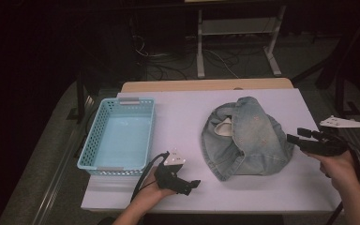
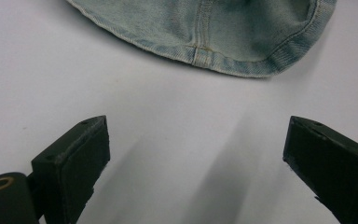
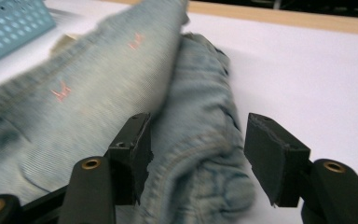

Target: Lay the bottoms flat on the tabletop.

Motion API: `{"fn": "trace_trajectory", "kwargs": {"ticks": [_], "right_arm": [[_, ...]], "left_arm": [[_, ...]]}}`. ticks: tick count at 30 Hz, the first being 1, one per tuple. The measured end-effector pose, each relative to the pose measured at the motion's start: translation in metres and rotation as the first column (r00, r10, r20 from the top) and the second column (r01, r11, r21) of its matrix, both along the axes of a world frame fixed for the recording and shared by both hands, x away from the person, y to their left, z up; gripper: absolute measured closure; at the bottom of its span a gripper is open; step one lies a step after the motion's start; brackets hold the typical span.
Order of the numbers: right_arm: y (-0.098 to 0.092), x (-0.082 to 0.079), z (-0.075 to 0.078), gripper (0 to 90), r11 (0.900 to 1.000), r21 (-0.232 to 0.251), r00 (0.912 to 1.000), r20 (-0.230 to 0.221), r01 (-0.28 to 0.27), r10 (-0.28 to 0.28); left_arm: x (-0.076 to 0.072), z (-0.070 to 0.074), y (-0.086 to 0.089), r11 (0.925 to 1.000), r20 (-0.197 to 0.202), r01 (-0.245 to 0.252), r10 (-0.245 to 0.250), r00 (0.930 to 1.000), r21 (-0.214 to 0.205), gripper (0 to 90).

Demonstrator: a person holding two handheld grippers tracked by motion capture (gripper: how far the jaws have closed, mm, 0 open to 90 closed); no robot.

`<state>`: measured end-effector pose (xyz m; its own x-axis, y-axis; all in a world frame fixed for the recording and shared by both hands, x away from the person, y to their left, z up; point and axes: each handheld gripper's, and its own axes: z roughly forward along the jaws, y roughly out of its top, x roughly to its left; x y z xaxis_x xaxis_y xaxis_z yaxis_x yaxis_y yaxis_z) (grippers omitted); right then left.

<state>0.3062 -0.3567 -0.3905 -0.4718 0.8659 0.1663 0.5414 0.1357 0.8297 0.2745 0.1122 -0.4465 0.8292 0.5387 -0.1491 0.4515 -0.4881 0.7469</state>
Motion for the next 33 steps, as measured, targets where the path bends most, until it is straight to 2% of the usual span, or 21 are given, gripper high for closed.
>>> {"fn": "trace_trajectory", "kwargs": {"ticks": [10, 17, 30, 33], "right_arm": [[0.022, 0.004, 0.011, 40.3, 0.9982, 0.002, 0.9979, 0.026, -0.06, 0.06], [0.05, 0.01, 0.018, 39.8, 0.9905, -0.003, 0.9902, 0.024, -0.137, 0.138], [0.11, 0.036, 0.021, 39.7, 0.9743, -0.029, 0.9747, -0.008, -0.224, 0.223], [0.125, 0.045, 0.021, 39.8, 0.976, -0.035, 0.9763, -0.035, -0.215, 0.214]], "left_arm": [[-0.001, 0.0, -0.001, 1.0, 0.002, 0.002, -0.002, 1.0, 0.002, 6.9], [0.0, -0.001, -0.002, 1.0, 0.001, 0.002, -0.002, 1.0, 0.007, 6.8], [-0.001, -0.001, -0.002, 1.0, -0.003, 0.002, -0.002, 1.0, 0.006, 6.8], [-0.001, 0.0, -0.001, 1.0, -0.002, 0.001, -0.001, 1.0, 0.001, 6.8]]}}
